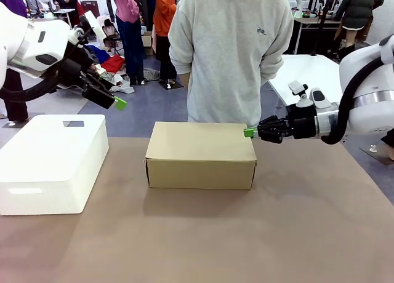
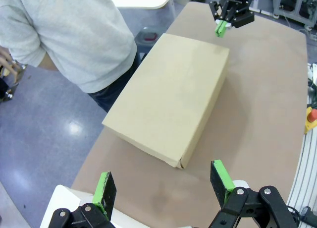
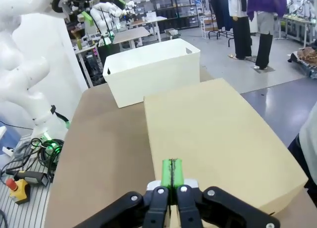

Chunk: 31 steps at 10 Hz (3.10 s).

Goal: Pack the shoes into the box.
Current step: Close the Shoes Box, then press down on the lid of the Shoes Box.

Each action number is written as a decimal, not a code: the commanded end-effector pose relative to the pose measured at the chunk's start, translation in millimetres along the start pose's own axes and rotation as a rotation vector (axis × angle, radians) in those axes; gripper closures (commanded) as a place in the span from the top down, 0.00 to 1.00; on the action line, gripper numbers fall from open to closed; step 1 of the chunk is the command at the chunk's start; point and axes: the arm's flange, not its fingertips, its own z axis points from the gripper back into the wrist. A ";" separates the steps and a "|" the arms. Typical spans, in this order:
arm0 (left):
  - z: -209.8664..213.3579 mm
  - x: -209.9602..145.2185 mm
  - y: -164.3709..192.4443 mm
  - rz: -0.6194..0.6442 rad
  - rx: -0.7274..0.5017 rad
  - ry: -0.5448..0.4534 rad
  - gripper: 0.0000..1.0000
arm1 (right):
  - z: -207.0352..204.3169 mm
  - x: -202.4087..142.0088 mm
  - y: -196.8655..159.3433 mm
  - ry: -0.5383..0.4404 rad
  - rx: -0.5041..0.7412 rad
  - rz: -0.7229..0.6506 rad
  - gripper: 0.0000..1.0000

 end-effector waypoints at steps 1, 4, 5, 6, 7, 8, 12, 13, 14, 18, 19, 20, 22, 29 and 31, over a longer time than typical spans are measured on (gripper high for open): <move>-0.1 -0.3 0.9 0.003 -0.009 -0.009 1.00 | -0.1 -6.0 -0.6 -0.009 0.003 -0.017 0.00; -0.1 -0.3 0.9 0.003 -0.009 -0.009 1.00 | -0.1 -6.0 -0.6 -0.009 0.003 -0.017 0.00; -0.1 -0.3 0.9 0.003 -0.009 -0.009 1.00 | -0.1 -6.0 -0.6 -0.009 0.003 -0.017 0.00; -0.1 -0.3 0.9 0.003 -0.009 -0.009 1.00 | -0.1 -6.0 -0.6 -0.009 0.003 -0.017 0.00; -0.1 -0.3 0.9 0.003 -0.009 -0.009 1.00 | -0.1 -6.0 -0.6 -0.009 0.003 -0.017 0.00; -0.1 -0.3 0.9 0.003 -0.009 -0.009 1.00 | -0.1 -6.0 -0.6 -0.009 0.003 -0.017 0.00; -8.9 2.1 3.5 0.093 -0.012 -0.009 1.00 | 1.9 3.6 4.1 0.042 0.014 -0.033 0.00; -16.2 9.5 7.2 0.145 -0.044 -0.038 1.00 | 4.5 17.5 9.8 0.078 0.034 -0.029 0.00; -23.0 21.1 8.5 0.165 -0.023 -0.008 1.00 | 6.2 34.5 16.4 0.154 0.035 -0.035 0.19; -54.3 45.8 16.0 0.239 -0.019 0.055 1.00 | 16.2 78.4 43.3 0.275 -0.011 -0.008 0.96; -62.7 50.0 18.1 0.252 -0.027 0.064 1.00 | 19.6 86.8 51.6 0.304 -0.035 0.000 1.00; -73.0 54.1 20.0 0.261 -0.035 0.069 1.00 | 23.9 94.4 61.1 0.338 -0.062 0.013 1.00; -93.4 62.6 26.7 0.256 -0.028 0.071 0.89 | 30.6 108.9 83.6 0.402 -0.122 0.056 1.00; -151.4 79.7 30.8 0.249 -0.040 0.151 0.00 | 48.9 130.6 129.3 0.516 -0.283 0.148 1.00; -164.4 80.7 32.5 0.269 -0.065 0.157 0.00 | 51.9 131.1 135.9 0.539 -0.310 0.154 1.00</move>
